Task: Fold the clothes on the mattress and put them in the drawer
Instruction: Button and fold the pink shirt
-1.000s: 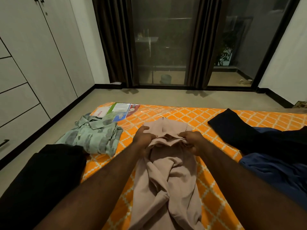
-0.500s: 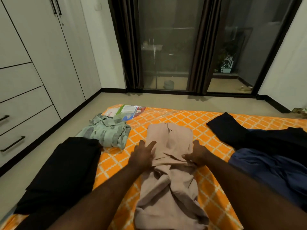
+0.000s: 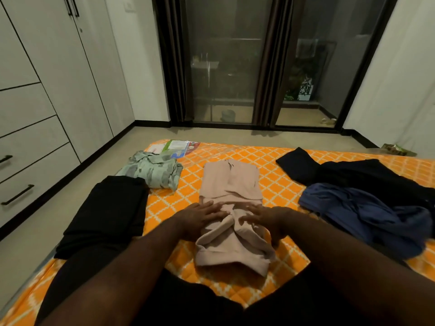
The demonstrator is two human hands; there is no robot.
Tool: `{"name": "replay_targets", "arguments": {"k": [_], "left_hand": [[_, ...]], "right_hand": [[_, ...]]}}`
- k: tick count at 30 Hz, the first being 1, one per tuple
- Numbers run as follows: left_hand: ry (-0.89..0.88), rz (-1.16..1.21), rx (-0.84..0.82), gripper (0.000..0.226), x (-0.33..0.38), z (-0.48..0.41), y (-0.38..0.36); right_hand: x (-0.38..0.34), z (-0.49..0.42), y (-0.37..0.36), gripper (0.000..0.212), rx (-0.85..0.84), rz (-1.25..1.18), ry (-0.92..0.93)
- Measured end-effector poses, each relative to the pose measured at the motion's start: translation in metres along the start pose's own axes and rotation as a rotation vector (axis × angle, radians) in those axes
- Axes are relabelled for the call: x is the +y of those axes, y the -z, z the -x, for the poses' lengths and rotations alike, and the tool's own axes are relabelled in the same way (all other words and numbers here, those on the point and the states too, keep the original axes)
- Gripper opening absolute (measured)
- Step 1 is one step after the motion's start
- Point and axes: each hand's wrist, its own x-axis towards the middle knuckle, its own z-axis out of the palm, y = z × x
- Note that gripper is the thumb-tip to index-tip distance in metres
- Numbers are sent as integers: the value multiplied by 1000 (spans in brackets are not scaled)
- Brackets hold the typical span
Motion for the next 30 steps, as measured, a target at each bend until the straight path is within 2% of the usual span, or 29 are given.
{"name": "replay_targets", "arguments": {"k": [4,7,12,14,17,19,23,27,30], "left_hand": [[-147,25,143,95,7,9,-2],[-150,106,75,99,16,14,4],[31,352,-141,94,17,24,-5],[123,411,-117,99,21,25,-4],[290,534,-31,105,20,24,-6],[315,646,26,97,16,27,-7],[285,821,216,49,11,32,0],[288,988,350,33,10,36,19],[307,1133,379,20,18,45,46]], "right_hand": [[-15,11,-13,128,59,116,53],[-21,16,-16,114,112,94,113],[-24,18,-32,80,67,26,120],[-23,15,-35,67,81,-30,108],[-22,12,-35,63,88,-174,69],[-21,13,-33,60,125,-296,24],[-12,21,-21,43,308,-567,0],[4,33,-12,27,482,-978,11],[10,51,-2,21,438,-1191,-22]]}}
